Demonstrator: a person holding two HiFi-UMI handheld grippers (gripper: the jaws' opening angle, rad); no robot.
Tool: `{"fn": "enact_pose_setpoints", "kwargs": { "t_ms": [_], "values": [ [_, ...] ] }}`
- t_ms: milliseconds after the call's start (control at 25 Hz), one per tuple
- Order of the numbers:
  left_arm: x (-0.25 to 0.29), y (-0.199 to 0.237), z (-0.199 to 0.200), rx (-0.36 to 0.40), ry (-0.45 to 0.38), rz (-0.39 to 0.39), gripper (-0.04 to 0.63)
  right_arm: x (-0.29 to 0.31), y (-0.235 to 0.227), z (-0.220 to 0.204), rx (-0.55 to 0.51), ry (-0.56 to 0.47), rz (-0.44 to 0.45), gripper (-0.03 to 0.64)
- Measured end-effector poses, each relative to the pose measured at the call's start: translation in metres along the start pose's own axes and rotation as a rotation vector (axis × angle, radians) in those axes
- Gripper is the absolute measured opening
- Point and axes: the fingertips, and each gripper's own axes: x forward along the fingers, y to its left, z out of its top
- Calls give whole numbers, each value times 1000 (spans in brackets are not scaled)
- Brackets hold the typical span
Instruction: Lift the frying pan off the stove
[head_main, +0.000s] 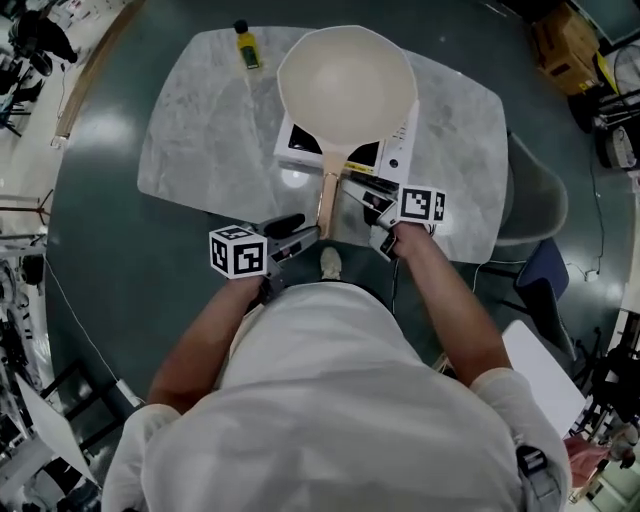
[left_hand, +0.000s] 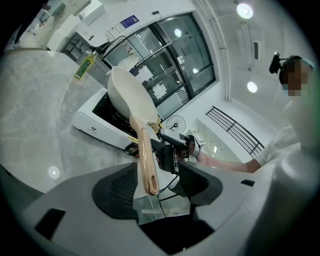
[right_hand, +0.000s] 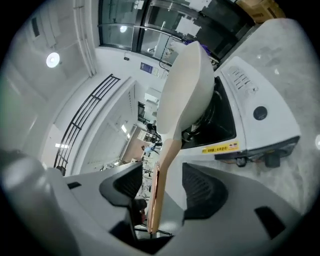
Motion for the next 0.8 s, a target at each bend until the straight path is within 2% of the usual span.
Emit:
{"fn": "enact_pose_setpoints", "kwargs": {
  "t_ms": [160, 280, 480, 800],
  "values": [
    [19, 10, 0, -63, -8, -11, 259, 27, -7, 17, 40, 47, 48, 276],
    [33, 15, 0, -79, 4, -26, 265, 48, -12, 25, 61, 81, 74, 290],
    [47, 17, -4, -109, 28, -50, 267, 71, -15, 27, 85, 130, 104, 287],
    [63, 23, -6, -164, 49, -80, 265, 91, -5, 38, 111, 146, 162, 262]
  ]
}}
